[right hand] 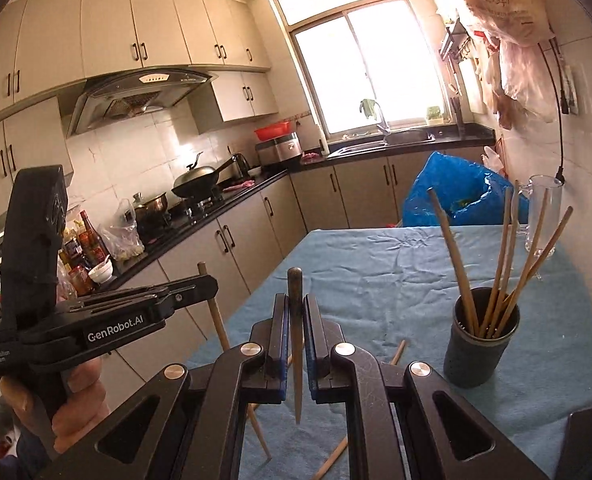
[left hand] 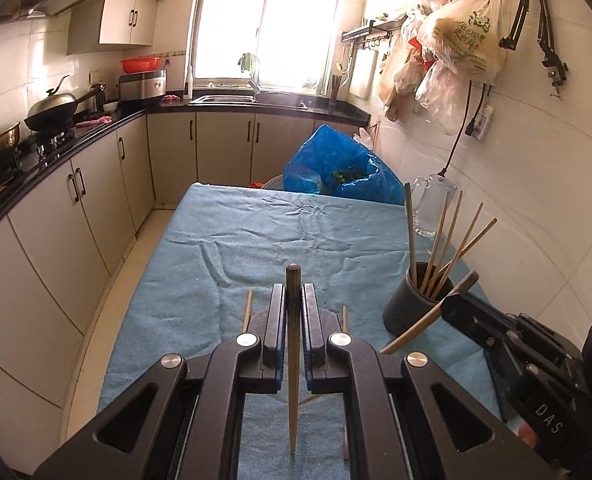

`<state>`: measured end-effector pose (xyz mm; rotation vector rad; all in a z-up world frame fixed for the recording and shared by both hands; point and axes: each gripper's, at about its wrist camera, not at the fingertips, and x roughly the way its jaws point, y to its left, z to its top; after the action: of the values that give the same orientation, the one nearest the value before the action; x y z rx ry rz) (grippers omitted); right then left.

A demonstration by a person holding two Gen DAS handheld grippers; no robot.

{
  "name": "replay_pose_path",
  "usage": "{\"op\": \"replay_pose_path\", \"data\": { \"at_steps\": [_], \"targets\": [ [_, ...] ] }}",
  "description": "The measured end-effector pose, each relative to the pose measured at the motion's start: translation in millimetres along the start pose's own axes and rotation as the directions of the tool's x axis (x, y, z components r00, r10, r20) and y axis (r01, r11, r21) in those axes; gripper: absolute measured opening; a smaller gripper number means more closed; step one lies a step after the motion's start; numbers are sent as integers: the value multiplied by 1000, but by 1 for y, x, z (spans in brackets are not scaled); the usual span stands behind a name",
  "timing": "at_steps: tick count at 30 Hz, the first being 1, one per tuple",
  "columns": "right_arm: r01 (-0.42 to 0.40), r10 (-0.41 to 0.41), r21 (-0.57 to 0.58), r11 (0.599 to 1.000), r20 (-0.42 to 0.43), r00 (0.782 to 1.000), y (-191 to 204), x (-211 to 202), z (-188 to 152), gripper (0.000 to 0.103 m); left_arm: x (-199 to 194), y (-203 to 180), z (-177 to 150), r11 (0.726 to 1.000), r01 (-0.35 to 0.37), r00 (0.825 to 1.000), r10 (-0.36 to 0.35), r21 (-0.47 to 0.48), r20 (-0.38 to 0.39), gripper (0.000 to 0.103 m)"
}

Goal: Organize utensils
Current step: 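Lift both held chopsticks upright and carry them toward the black cup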

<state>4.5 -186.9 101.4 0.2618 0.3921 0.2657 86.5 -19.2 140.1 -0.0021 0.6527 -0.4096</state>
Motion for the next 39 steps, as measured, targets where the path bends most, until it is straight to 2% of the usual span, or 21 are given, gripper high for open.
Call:
{"op": "replay_pose_path", "data": {
  "at_steps": [39],
  "targets": [
    [39, -40, 18, 999, 64, 997, -15, -31, 5, 8, -15, -20, -2, 998, -53, 997, 50, 47, 55, 7]
  ]
}}
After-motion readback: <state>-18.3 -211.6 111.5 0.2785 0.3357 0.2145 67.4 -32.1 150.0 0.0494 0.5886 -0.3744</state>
